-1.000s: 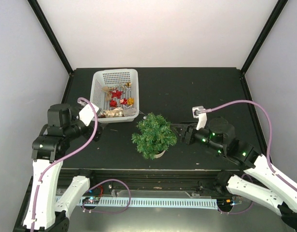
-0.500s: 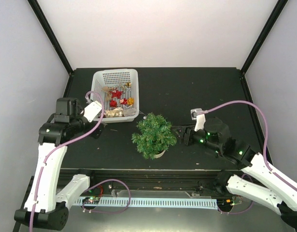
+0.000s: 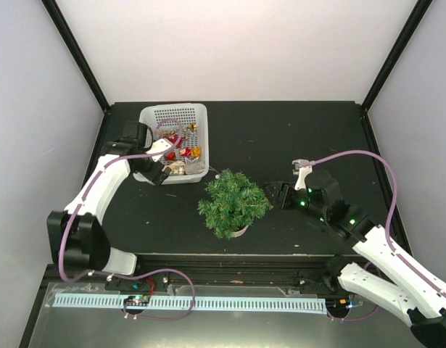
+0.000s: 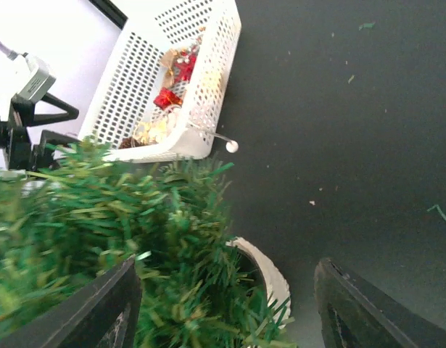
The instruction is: Decorate the small christmas tree
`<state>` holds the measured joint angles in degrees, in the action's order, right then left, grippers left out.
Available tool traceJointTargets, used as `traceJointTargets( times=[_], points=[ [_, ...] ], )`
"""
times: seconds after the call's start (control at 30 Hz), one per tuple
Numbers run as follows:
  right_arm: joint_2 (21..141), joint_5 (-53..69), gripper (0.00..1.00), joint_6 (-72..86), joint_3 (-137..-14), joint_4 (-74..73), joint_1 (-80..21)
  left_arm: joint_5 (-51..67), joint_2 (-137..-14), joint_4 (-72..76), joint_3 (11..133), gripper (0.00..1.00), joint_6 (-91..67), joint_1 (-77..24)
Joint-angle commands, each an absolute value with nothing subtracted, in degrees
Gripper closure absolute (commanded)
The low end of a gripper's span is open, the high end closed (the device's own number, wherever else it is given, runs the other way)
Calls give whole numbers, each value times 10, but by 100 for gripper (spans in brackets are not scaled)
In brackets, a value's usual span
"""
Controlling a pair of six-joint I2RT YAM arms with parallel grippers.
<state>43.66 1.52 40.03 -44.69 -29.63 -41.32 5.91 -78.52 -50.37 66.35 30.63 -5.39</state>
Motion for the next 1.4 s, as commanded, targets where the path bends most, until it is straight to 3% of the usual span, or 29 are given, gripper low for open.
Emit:
traceJointTargets(
  times=[0.0, 0.3, 0.47, 0.9, 1.37],
  points=[
    [462, 79, 34, 417, -417, -239, -380, -11, -849, -419, 701, 1, 287, -56],
    [486, 133, 34, 430, -402, -206, -371, -22, -974, -417, 801, 1, 280, -56],
    [470, 130, 34, 422, -405, -225, -370, 8, -981, -413, 755, 1, 297, -57],
    [443, 95, 34, 418, -418, -248, -370, 14, -839, -414, 564, 1, 365, -53],
    [501, 86, 33, 404, -493, -261, -369, -13, -648, -443, 388, 1, 491, -9]
  ],
)
